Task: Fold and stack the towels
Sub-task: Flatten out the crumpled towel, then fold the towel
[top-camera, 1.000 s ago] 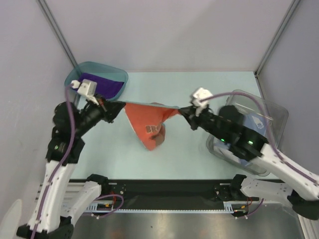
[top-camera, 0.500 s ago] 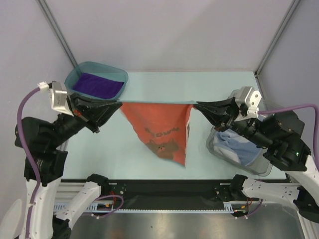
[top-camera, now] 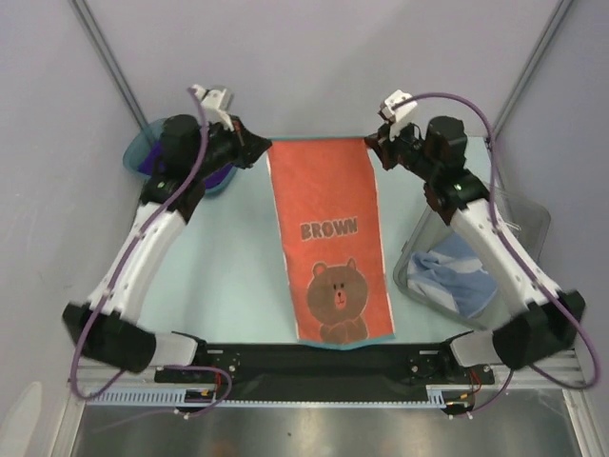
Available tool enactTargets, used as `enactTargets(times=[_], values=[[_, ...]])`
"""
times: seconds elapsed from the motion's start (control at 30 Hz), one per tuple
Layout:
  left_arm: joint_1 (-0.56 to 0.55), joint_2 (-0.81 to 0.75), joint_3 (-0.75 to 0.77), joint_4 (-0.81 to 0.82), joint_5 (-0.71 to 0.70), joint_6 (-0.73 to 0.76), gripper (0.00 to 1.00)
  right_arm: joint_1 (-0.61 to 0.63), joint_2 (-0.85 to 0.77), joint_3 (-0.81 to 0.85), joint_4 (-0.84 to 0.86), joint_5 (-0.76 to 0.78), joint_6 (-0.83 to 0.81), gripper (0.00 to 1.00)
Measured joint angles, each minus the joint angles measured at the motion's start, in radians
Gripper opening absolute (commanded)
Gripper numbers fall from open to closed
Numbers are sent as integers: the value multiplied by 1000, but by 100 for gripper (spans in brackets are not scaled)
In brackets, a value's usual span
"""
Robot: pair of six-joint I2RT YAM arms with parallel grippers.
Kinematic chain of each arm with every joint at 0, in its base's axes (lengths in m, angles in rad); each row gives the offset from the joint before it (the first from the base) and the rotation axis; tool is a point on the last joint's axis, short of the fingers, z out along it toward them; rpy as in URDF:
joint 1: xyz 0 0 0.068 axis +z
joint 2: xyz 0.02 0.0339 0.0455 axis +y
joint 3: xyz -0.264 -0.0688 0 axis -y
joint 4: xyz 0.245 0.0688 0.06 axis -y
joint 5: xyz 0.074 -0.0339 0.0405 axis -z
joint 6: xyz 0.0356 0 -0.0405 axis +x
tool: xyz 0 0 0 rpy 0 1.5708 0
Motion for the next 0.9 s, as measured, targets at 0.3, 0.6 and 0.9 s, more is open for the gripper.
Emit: enactTargets(times=[0.3, 0.6, 0.9], values=[[40, 622, 349, 69, -85, 118, 0, -150, 572, 224, 60, -199, 11, 0], [70, 917, 604, 11, -31, 226, 0, -187, 839, 476, -4, -258, -53, 0], [68, 687, 172, 79, 0, 259, 0, -137, 750, 302, -113, -216, -178, 0]])
